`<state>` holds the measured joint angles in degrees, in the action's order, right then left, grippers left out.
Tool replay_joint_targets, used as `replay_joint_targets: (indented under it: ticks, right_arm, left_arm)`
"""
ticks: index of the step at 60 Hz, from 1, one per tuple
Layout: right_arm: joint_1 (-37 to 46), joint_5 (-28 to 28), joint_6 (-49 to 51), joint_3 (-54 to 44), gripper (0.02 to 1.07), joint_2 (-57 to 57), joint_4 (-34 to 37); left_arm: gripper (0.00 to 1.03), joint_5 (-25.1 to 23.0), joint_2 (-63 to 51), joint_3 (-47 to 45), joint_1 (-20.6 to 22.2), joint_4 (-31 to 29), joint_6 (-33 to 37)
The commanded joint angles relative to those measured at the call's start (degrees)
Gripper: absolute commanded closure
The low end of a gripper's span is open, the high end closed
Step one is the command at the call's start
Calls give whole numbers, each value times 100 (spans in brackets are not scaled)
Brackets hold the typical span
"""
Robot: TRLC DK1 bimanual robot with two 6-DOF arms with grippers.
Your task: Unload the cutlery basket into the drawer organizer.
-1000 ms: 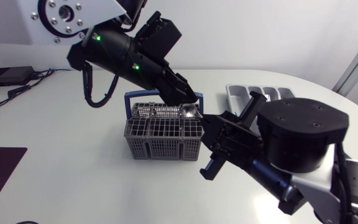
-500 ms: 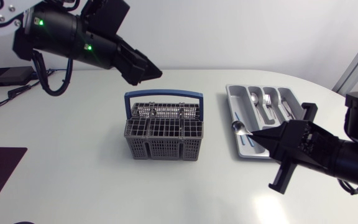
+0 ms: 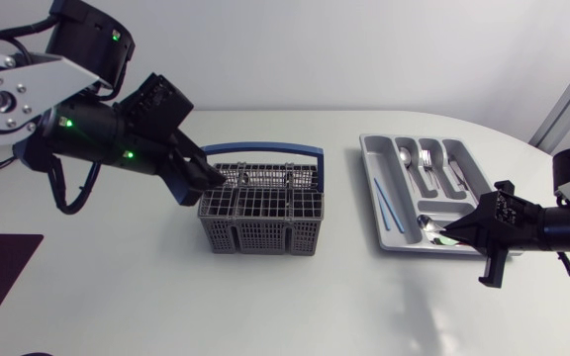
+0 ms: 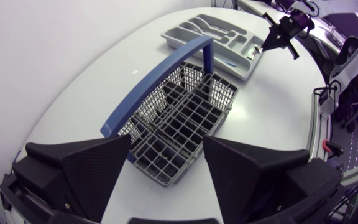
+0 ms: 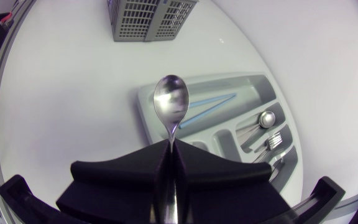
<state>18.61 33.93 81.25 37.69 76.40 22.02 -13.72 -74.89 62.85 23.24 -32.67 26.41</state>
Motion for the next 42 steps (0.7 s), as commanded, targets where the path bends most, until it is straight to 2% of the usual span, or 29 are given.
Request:
replay_joint_targets:
  ticks: [1, 5, 20, 31, 34, 38, 42]
  right_arm:
    - [248, 70, 734, 379, 101, 499, 171]
    - [406, 8, 1024, 652, 101, 903, 215]
    - [688, -431, 1595, 1583, 101, 2028, 479]
    - [538, -906, 1692, 1592, 99, 2309, 329]
    - [503, -994, 1692, 1531, 84, 2335, 259]
    - [459, -1143, 1666, 1425, 55, 2327, 153]
    - [433, -1152, 1604, 1328, 47, 2160, 92]
  left_arm:
    - [11, 97, 186, -291, -31, 111, 294]
    - [11, 229, 238, -511, -48, 234, 408]
    - [12, 238, 344, -765, -154, 313, 479]
    - [12, 238, 432, -809, -180, 322, 505]
    - [12, 238, 458, -827, -189, 322, 523]
    - [12, 238, 467, -845, -206, 322, 558]
    - [12, 238, 484, -871, -250, 322, 584]
